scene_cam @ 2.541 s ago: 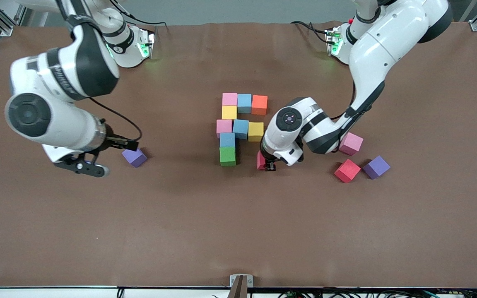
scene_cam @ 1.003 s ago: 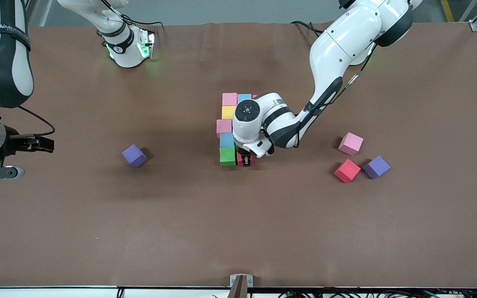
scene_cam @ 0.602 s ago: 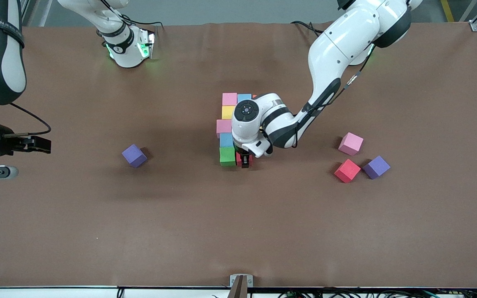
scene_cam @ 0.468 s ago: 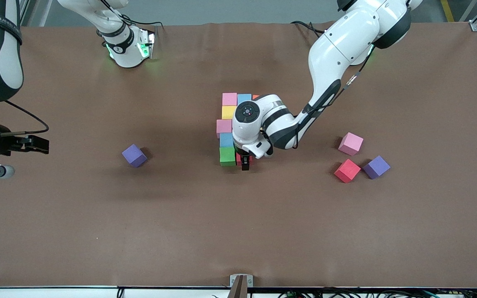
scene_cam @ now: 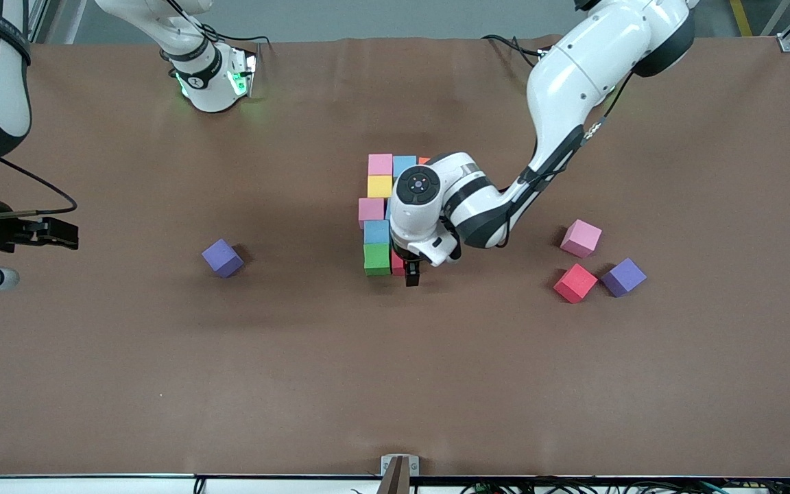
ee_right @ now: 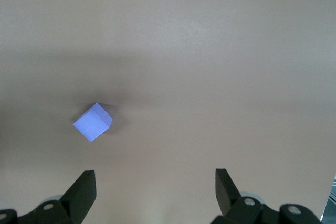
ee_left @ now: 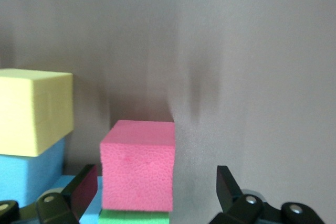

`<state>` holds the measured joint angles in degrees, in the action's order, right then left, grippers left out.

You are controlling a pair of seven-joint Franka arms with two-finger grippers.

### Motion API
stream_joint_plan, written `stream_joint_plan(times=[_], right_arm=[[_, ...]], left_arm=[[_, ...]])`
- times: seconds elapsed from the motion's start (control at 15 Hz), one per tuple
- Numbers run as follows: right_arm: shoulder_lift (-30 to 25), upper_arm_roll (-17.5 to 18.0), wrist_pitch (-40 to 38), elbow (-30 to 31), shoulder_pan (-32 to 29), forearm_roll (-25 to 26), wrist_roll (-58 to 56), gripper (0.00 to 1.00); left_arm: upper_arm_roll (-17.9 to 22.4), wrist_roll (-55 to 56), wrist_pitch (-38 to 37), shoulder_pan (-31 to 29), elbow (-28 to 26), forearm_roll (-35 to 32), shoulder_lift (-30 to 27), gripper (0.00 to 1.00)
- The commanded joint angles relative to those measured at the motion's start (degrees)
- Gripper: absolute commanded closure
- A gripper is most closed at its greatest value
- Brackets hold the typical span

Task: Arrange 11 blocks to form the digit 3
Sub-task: 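Lower the pink block onto the column and open the left gripper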

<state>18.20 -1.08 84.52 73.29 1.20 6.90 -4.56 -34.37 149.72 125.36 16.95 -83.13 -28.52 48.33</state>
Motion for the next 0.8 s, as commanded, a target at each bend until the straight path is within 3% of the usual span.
stream_joint_plan(times=[0.0,0.13,0.4,0.6,0.74], right_arm=[[-1.2,0.4,-0.7,0.5,0.2,-0.8,0.3,0.00],[-1.3,0.3,-2.8,0.5,0.4,-0.8,0.2,0.00],[-1.3,0.4,-6.1,-2.8,1.4,-0.6,0.2,0.00],[-1.3,0.2,-9.6,-3.2,2.0,-0.4,0.3,0.00],[-1.7,0.3,-9.7,-3.6,2.7,-0.6,0.2,0.00]], left_arm=[[-8.1,-3.9,-4.6,-9.1,-2.8,0.7,-2.3,0.00],[-14.1,-4.9,-5.2,-16.1,-6.2,0.0,-4.2,0.00],[-21.9,-8.2,-4.0,-31.2,-19.2,0.0,-11.8,0.00],[-27.8,-16.0,-3.6,-42.5,-26.6,-2.4,-12.9,0.00],[-29.4,-19.5,-3.5,-47.2,-30.0,-7.4,-12.4,0.00]])
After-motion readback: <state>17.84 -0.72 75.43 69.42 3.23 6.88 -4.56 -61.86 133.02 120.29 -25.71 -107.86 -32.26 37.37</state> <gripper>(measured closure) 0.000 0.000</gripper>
